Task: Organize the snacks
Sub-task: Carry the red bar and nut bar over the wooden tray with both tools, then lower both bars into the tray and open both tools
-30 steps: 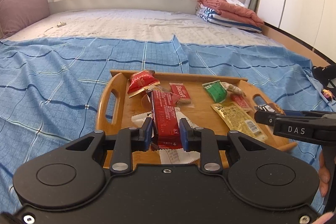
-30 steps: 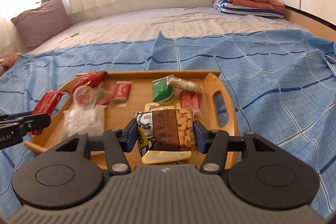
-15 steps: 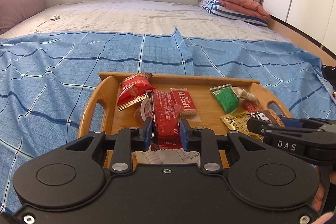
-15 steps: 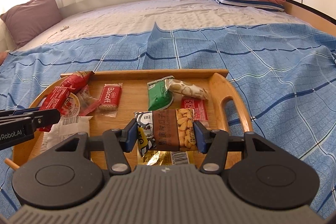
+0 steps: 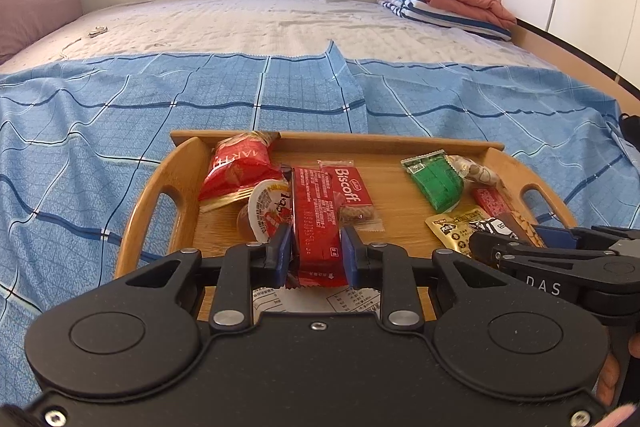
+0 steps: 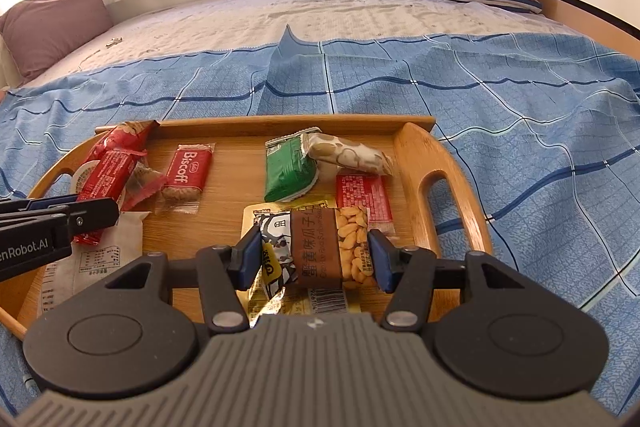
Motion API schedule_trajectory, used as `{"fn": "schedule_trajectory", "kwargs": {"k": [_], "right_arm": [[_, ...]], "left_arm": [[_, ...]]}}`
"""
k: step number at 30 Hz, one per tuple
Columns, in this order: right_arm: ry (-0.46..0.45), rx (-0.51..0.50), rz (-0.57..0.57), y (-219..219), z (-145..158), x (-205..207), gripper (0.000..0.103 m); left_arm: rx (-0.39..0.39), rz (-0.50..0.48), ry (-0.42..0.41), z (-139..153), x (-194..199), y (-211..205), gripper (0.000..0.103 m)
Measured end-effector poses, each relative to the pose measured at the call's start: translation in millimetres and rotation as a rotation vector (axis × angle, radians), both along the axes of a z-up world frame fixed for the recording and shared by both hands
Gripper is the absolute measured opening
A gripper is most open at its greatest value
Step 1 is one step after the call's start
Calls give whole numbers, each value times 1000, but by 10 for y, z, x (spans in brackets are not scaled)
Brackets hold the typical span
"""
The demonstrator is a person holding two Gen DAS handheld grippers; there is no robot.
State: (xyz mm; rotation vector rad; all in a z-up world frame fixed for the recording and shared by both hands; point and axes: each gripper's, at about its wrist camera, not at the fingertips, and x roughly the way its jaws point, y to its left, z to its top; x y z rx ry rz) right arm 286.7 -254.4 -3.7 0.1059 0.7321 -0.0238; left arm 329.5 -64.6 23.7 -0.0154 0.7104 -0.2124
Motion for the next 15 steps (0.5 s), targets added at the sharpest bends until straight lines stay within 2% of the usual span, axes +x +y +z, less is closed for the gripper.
{"fn": "schedule_trajectory", "kwargs": {"k": [10,15], "right_arm": [[-9,21,-5,-39,-47,3,61],[-25,42,0,-59,-39,-22,71]], "left_arm": [[-1,2,-7,-36,25,-29,25],[21,-12,-18,-29,6,-62,26]]}}
